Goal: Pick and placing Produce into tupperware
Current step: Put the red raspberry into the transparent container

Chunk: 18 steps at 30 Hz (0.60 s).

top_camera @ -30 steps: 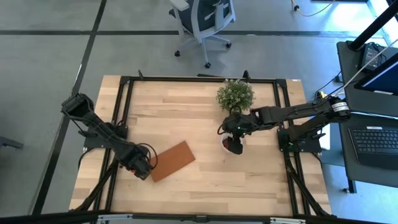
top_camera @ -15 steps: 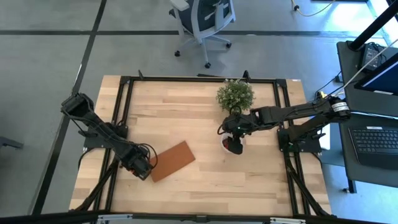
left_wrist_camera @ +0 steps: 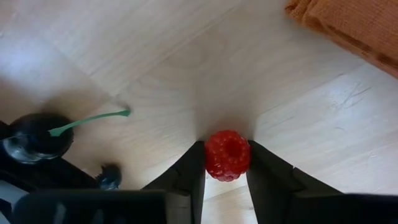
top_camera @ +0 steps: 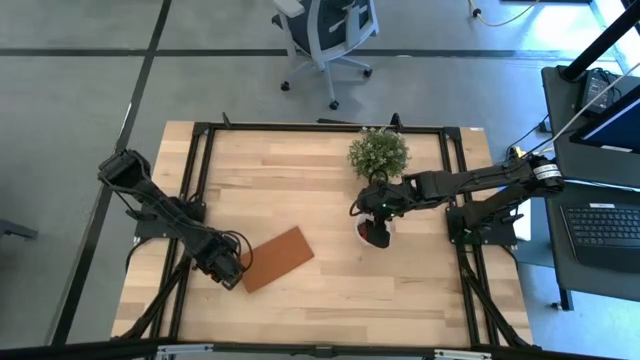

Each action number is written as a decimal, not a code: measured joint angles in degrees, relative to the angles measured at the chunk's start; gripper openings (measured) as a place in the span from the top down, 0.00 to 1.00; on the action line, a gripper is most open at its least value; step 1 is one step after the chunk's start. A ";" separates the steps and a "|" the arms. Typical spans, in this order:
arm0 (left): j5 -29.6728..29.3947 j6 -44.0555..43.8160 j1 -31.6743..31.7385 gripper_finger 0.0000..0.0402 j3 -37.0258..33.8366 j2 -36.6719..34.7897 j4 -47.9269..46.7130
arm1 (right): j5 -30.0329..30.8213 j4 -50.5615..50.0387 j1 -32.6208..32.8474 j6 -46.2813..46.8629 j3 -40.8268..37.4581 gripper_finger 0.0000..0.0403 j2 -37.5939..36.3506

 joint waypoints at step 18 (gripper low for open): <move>-10.36 4.55 1.27 0.79 8.82 -4.81 -9.79 | 0.00 0.29 0.00 -1.73 0.02 0.47 0.02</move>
